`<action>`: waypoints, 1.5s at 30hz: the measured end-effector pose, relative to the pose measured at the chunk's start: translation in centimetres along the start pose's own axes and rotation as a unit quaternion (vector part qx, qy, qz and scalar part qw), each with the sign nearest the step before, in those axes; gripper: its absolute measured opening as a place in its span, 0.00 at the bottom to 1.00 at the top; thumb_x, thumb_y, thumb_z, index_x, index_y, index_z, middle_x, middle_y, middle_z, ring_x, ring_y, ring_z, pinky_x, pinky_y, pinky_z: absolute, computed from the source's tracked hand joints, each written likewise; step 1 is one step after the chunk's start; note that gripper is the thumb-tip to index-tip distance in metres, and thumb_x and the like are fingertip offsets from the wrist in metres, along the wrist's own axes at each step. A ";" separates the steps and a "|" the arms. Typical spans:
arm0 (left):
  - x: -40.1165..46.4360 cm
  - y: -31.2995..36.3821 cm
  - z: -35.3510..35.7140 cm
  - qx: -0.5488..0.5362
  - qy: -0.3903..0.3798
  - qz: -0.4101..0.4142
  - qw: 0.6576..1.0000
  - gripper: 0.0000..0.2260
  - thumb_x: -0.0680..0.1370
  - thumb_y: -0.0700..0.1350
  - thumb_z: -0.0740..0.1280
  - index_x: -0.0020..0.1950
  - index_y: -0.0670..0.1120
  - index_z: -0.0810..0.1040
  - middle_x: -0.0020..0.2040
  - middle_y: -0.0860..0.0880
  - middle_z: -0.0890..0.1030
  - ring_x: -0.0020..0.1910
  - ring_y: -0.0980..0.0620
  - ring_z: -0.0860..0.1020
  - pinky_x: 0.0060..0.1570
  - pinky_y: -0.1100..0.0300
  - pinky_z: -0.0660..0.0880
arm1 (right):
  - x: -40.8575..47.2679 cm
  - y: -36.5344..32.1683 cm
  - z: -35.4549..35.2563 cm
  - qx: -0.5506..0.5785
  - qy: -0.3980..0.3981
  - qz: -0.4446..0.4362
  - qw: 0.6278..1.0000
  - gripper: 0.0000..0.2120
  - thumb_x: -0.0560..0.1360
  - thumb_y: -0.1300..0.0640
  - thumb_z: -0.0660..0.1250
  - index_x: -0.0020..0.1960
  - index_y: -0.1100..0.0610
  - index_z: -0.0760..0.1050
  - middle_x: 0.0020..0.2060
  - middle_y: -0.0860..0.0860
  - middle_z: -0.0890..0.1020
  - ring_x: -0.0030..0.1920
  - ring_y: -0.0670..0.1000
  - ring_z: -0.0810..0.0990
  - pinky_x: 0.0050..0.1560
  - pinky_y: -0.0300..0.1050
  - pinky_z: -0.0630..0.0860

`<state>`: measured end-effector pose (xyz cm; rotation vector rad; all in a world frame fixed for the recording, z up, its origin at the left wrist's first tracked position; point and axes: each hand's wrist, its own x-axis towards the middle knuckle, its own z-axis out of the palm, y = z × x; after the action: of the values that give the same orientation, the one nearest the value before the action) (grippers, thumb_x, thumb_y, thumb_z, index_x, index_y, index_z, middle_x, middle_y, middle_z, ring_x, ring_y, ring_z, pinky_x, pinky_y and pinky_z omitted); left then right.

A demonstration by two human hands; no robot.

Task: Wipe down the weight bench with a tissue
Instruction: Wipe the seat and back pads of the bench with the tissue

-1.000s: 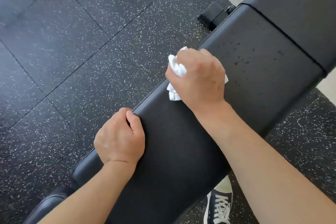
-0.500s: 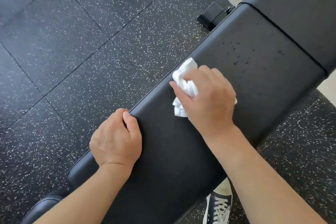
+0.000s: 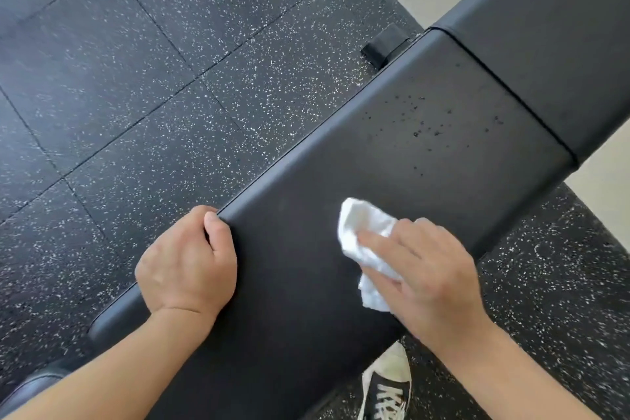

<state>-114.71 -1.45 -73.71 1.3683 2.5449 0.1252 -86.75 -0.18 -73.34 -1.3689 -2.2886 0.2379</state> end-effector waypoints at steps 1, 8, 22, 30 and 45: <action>0.0 0.0 0.0 0.000 -0.001 -0.001 1.000 0.21 0.80 0.57 0.45 0.50 0.54 0.77 0.34 0.54 0.69 0.37 0.44 0.68 0.40 0.52 0.64 | 0.7 1.6 -0.2 -0.013 0.024 0.029 0.999 0.05 0.80 0.52 0.71 0.55 0.51 0.83 0.38 0.48 0.71 0.36 0.53 0.67 0.35 0.52 0.69; -0.1 0.1 -0.2 0.008 0.006 0.005 1.000 0.21 0.79 0.57 0.44 0.49 0.53 0.76 0.33 0.54 0.71 0.37 0.42 0.71 0.39 0.52 0.63 | 11.7 -2.7 4.4 0.016 0.083 0.194 0.977 0.03 0.73 0.53 0.73 0.43 0.53 0.82 0.38 0.53 0.78 0.38 0.59 0.75 0.35 0.53 0.71; -0.2 0.5 -0.4 0.007 0.008 0.003 1.000 0.17 0.80 0.55 0.46 0.43 0.53 0.71 0.29 0.56 0.64 0.34 0.43 0.66 0.39 0.52 0.60 | -0.1 0.9 -0.7 -0.024 0.050 0.025 0.998 0.13 0.72 0.61 0.69 0.55 0.50 0.78 0.40 0.50 0.75 0.33 0.59 0.73 0.32 0.54 0.74; -0.2 0.6 -0.5 0.009 0.002 0.012 1.000 0.16 0.80 0.55 0.46 0.43 0.55 0.71 0.30 0.57 0.65 0.34 0.43 0.67 0.37 0.53 0.60 | 5.2 -3.5 2.2 0.016 0.077 0.187 0.979 0.04 0.71 0.55 0.73 0.44 0.54 0.82 0.37 0.52 0.76 0.37 0.58 0.74 0.35 0.53 0.70; 0.0 0.4 -0.3 0.059 -0.013 0.016 0.998 0.19 0.79 0.55 0.43 0.42 0.49 0.68 0.32 0.51 0.63 0.40 0.40 0.68 0.43 0.48 0.64 | -0.1 3.6 -1.7 -0.039 0.119 0.244 0.962 0.07 0.77 0.52 0.73 0.50 0.56 0.83 0.40 0.54 0.78 0.39 0.59 0.75 0.39 0.53 0.74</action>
<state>-114.46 -1.25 -73.38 1.4418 2.5456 -0.0370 -83.09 1.36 -73.20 -1.8788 -1.7553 0.1283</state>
